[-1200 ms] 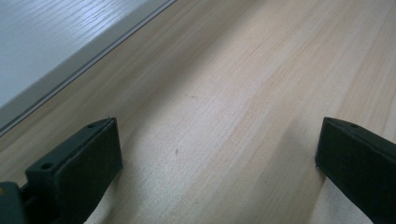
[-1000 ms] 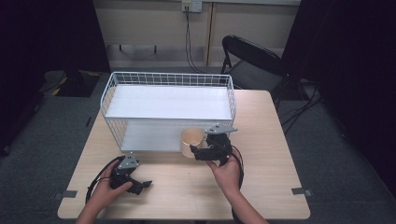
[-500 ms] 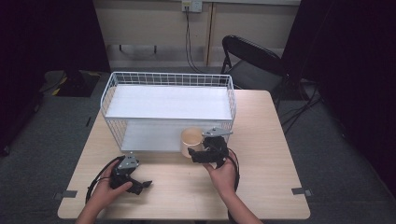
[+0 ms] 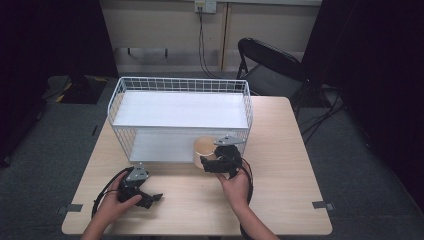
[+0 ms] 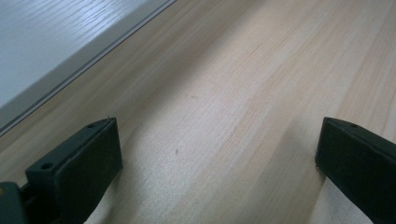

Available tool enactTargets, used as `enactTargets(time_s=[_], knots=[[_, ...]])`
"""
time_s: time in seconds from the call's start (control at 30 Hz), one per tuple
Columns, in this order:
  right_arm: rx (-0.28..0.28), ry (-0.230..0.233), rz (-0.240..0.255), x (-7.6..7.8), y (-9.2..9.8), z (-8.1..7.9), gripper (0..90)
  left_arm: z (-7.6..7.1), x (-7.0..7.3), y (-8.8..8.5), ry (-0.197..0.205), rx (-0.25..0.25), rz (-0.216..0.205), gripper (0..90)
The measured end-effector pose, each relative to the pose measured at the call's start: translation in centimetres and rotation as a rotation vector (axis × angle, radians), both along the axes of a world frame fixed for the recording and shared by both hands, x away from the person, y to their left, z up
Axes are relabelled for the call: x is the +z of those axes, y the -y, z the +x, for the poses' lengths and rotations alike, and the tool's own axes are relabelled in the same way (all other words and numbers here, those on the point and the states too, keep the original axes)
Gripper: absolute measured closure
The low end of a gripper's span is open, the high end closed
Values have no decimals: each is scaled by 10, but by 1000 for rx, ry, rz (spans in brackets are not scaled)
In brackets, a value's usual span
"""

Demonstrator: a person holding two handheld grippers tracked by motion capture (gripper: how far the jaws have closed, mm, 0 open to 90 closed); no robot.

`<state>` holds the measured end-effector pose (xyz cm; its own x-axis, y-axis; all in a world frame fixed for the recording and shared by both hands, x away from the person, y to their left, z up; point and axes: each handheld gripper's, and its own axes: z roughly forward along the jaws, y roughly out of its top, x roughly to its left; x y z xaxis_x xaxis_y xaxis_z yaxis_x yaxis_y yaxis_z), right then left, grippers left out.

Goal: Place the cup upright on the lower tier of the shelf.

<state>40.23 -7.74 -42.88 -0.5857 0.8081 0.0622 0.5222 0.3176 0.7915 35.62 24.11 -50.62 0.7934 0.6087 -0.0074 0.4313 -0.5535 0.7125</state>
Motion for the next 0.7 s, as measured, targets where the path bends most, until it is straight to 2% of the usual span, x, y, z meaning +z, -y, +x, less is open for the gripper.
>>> enactTargets(time_s=[0.17,0.27,0.33,0.43,0.5,0.7], knots=[[-8,-2,2,-2,0,1,280,0,0,0,0,0,0,0],[-15,2,3,-2,0,1,348,0,0,0,-1,0,0,0],[-22,28,4,-1,0,-1,394,0,0,0,0,0,1,0],[-30,26,4,-2,-1,0,428,0,0,0,0,0,0,0],[-32,42,-5,-1,-2,0,495,0,0,0,0,-1,0,0],[-34,59,0,-2,-4,2,571,0,0,0,0,-1,1,0]])
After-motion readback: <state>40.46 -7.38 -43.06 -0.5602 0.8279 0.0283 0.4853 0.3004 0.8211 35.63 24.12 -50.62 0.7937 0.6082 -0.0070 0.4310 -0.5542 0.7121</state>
